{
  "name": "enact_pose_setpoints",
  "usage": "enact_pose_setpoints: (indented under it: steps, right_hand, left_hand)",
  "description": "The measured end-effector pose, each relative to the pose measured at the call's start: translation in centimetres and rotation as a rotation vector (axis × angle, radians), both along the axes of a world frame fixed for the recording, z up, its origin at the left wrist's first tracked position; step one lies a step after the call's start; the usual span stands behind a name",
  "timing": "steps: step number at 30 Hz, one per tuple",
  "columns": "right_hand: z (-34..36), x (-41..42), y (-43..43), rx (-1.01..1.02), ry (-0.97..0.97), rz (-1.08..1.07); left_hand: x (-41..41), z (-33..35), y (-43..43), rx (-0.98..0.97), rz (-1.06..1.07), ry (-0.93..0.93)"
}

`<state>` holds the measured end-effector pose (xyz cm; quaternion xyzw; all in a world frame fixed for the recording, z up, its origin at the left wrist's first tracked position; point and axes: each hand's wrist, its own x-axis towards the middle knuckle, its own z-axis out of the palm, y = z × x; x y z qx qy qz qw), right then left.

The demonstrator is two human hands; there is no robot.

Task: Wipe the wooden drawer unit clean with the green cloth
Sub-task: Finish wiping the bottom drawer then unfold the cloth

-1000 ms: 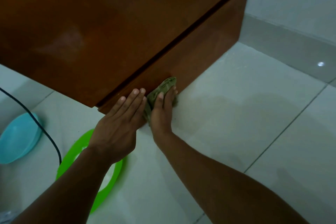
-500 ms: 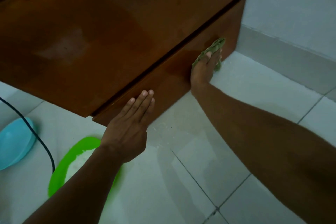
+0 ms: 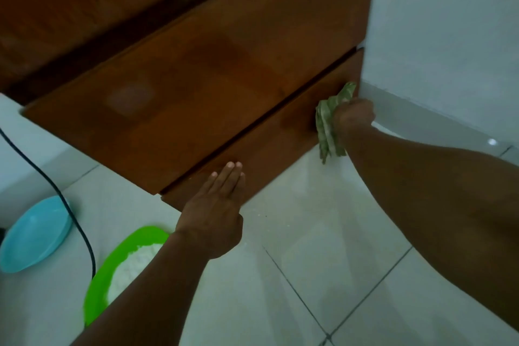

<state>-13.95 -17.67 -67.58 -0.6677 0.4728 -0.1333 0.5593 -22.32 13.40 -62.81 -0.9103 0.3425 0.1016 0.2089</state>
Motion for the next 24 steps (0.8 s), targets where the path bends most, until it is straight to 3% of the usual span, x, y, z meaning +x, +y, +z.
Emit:
enact_pose_setpoints:
  steps: [3, 6, 14, 17, 24]
  right_hand:
    - [1.6, -1.1, -0.3, -0.023, 0.077, 0.238]
    - [2.8, -2.0, -0.6, 0.042, 0.084, 0.445]
    - [12.7, -6.0, 3.7, 0.243, -0.015, 0.853]
    - [15.5, -6.3, 5.8, 0.252, -0.059, 0.919]
    - [20.6, -8.1, 9.1, 0.3, -0.147, 1.054]
  left_hand:
    - [-0.9, 1.6, -1.5, 0.0, 0.07, 0.04]
    - [-1.8, 3.4, -2.8, -0.122, 0.179, 0.136]
    - [-3.8, 10.9, -6.0, -1.128, 0.682, 0.507]
    - [-4.0, 14.1, -6.6, -1.423, 0.8, 0.552]
    - [-4.5, 18.1, -4.9, -1.703, 0.921, 0.515]
